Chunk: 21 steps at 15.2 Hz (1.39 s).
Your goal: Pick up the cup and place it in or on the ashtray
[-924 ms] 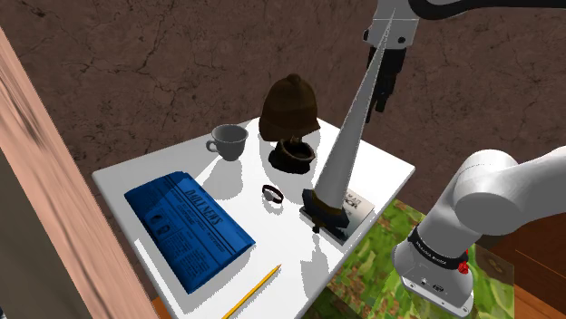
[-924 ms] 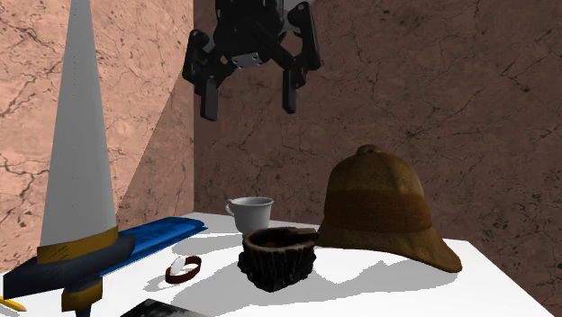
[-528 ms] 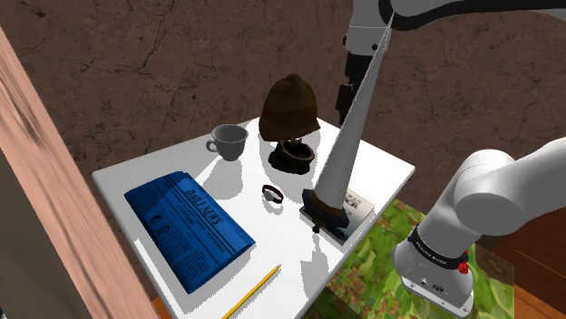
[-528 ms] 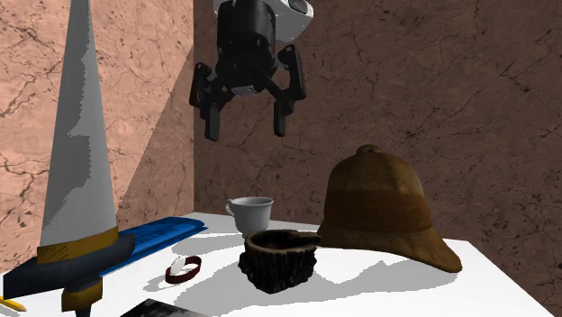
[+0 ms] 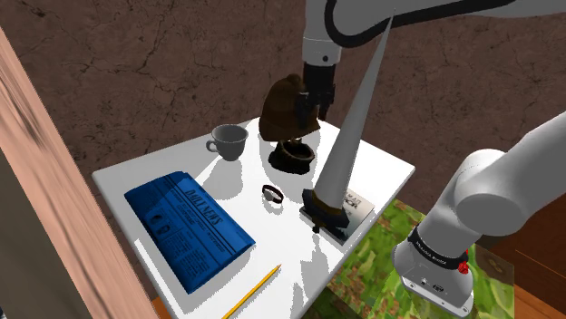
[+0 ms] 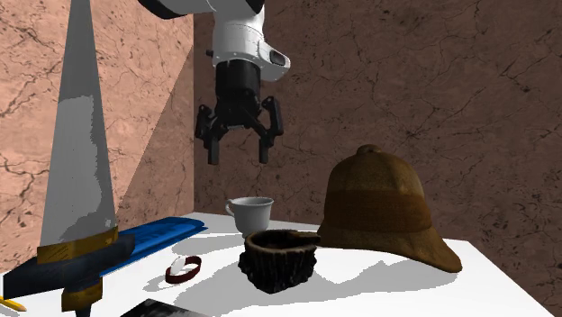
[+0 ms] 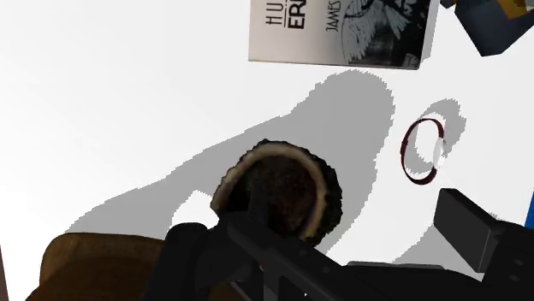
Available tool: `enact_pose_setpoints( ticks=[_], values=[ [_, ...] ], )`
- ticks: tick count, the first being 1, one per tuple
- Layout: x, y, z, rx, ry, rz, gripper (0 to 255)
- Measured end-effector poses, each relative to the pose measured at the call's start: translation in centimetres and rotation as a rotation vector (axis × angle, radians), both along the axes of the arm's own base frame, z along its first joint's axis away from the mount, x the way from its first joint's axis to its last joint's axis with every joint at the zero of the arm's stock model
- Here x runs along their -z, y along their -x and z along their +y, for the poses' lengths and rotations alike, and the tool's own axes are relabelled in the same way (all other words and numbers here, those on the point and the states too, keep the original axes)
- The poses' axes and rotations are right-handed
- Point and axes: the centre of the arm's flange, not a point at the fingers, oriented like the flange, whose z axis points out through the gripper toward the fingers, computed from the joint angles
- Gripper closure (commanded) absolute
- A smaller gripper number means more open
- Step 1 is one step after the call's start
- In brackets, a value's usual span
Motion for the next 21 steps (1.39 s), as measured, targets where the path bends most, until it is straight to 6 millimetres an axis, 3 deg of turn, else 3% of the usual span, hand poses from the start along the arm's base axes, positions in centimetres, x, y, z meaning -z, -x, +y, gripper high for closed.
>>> enact_pose_setpoints(
  ticks=[21],
  values=[
    [8.9,-21.0,14.3,-0.017,0.005,-0.080,0]
  ],
)
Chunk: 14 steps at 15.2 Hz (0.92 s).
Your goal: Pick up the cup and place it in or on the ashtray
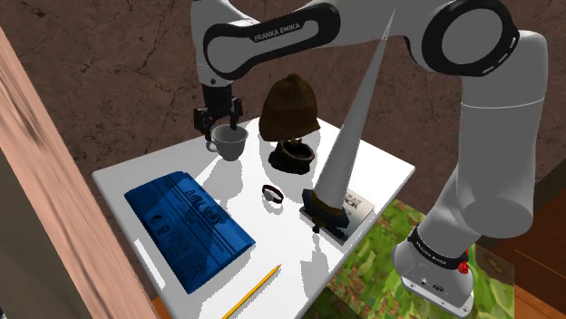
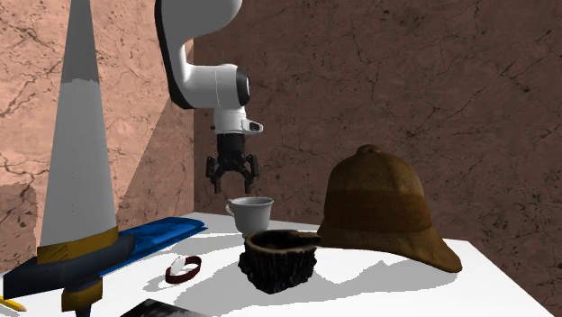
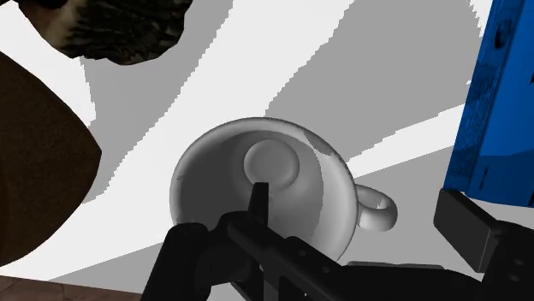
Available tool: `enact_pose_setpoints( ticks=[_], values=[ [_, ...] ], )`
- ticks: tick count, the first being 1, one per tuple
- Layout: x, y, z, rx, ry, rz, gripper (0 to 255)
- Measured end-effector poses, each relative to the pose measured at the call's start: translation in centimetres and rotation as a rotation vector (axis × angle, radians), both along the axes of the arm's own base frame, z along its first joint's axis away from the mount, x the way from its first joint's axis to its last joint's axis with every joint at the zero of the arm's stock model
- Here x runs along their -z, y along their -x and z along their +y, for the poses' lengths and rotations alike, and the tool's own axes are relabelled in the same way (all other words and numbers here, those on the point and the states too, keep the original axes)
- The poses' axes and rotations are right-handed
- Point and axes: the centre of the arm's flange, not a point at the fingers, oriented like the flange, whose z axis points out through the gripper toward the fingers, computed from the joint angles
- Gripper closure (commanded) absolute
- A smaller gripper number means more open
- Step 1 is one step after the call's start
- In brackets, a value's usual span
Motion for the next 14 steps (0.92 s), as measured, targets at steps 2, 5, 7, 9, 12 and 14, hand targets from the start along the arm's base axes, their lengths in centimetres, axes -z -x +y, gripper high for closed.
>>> enact_pose_setpoints(
  ticks=[2,5,7,9,12,14],
  values=[
    [0.8,-1.6,1.2,-0.001,0.001,-0.005,0],
    [2.2,-1.9,1.2,-0.001,0.001,-0.007,0],
    [3.4,-1.9,1.3,-0.001,0.001,-0.007,0],
    [4.3,-1.9,1.3,-0.001,0.001,-0.007,0],
    [4.7,-1.9,1.2,-0.001,0.001,-0.007,0],
    [4.8,-1.9,1.1,-0.001,0.001,-0.007,0]
  ],
)
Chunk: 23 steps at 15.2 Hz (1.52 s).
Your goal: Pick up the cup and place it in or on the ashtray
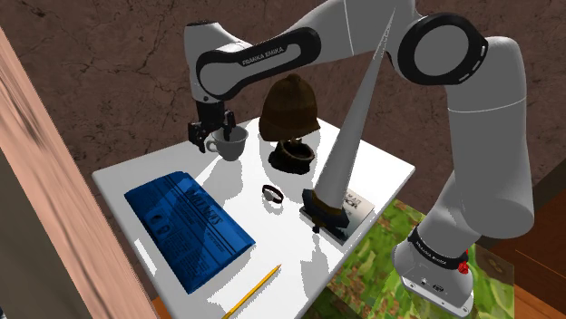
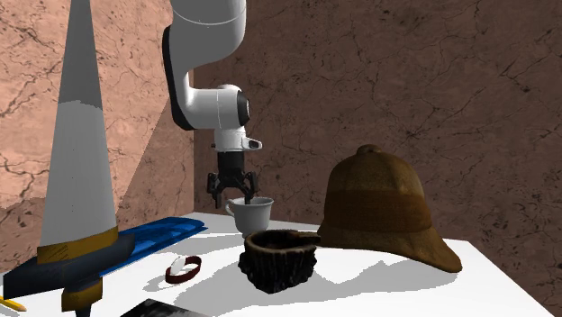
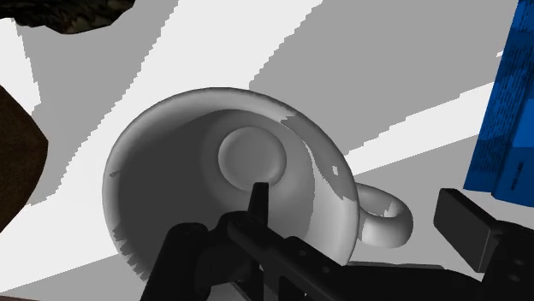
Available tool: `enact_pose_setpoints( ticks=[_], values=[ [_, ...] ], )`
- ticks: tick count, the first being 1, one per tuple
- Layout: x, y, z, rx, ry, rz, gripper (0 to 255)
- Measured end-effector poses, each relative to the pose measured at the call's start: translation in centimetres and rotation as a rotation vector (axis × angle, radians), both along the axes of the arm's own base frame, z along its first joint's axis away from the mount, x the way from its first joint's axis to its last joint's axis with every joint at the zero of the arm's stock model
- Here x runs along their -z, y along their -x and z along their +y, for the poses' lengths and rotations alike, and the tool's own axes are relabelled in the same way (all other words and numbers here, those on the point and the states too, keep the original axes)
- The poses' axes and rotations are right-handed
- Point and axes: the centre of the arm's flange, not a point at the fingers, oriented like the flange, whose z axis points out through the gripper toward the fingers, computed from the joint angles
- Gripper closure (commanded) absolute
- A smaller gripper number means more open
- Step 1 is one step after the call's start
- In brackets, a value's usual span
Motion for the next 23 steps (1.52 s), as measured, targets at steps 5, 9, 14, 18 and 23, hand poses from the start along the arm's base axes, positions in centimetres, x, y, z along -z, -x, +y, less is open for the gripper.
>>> enact_pose_setpoints(
  ticks=[5,9,14,18,23],
  values=[
    [-0.1,0.0,0.0,0.000,-0.001,-0.001,255],
    [-0.1,0.0,0.1,-0.001,-0.001,-0.002,255],
    [-0.3,0.0,0.0,-0.001,-0.001,-0.001,255],
    [-2.0,0.1,-0.1,0.000,0.000,0.000,255],
    [-4.8,-0.1,0.0,0.000,0.000,0.000,255]
  ],
)
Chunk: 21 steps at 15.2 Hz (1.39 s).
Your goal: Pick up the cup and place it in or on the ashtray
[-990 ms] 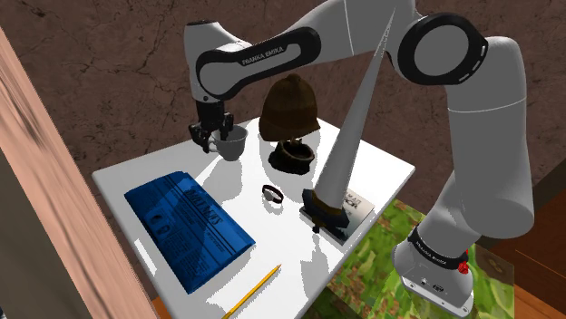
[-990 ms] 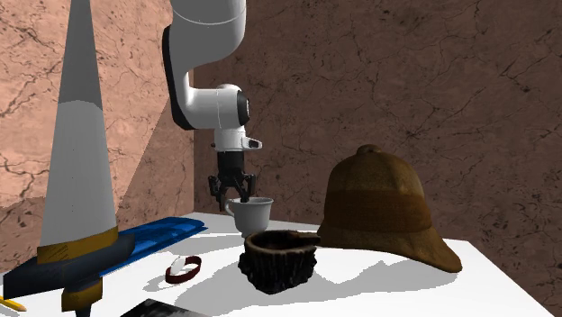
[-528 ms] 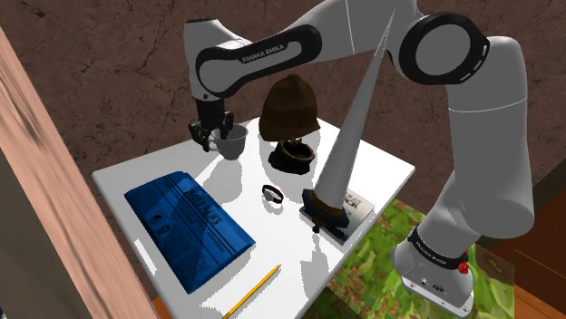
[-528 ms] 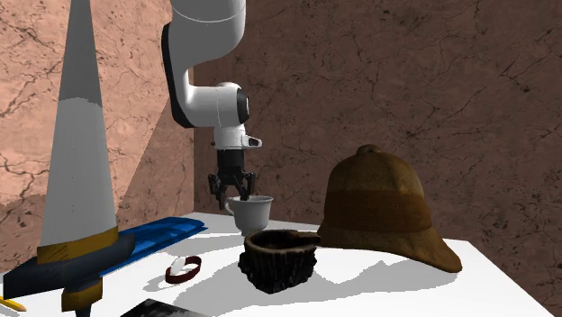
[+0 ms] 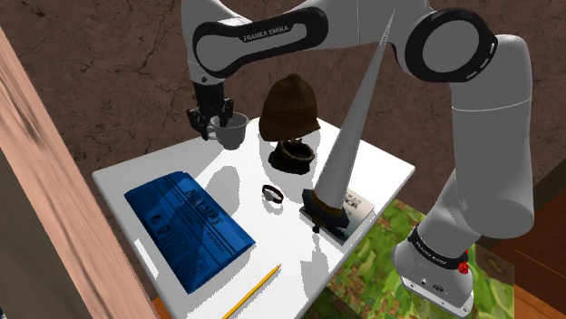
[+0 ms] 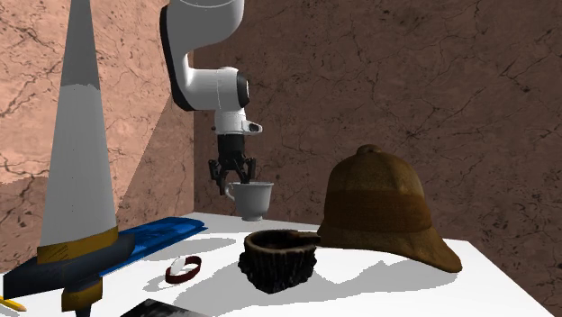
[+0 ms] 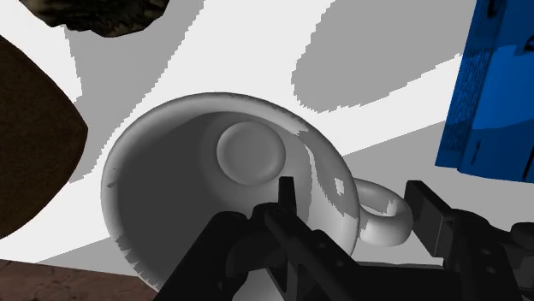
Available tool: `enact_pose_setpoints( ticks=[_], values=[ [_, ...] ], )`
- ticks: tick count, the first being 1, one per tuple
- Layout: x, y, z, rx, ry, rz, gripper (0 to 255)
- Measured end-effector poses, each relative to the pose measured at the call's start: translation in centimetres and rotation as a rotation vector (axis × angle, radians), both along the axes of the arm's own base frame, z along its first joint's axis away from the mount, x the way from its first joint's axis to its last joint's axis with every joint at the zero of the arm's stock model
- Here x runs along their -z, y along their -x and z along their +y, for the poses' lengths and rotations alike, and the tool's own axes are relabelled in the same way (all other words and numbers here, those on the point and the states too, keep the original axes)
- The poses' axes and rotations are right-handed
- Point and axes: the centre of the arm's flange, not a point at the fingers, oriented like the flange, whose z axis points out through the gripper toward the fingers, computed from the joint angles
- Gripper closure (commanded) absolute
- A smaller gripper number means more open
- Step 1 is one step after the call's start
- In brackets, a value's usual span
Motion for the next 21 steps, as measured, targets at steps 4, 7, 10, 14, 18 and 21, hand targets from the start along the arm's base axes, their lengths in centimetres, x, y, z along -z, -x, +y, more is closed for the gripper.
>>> enact_pose_setpoints(
  ticks=[4,7,10,14,18,21],
  values=[
    [-2.0,0.1,0.1,0.000,0.000,0.000,255],
    [-3.6,0.1,0.0,0.000,0.000,0.000,255],
    [-5.1,0.0,0.1,0.000,0.000,0.000,255],
    [-7.2,0.1,0.0,0.000,0.000,0.000,255],
    [-9.3,0.1,0.1,0.000,0.000,0.000,255],
    [-10.3,1.3,-1.1,0.000,0.000,0.001,255]
  ],
)
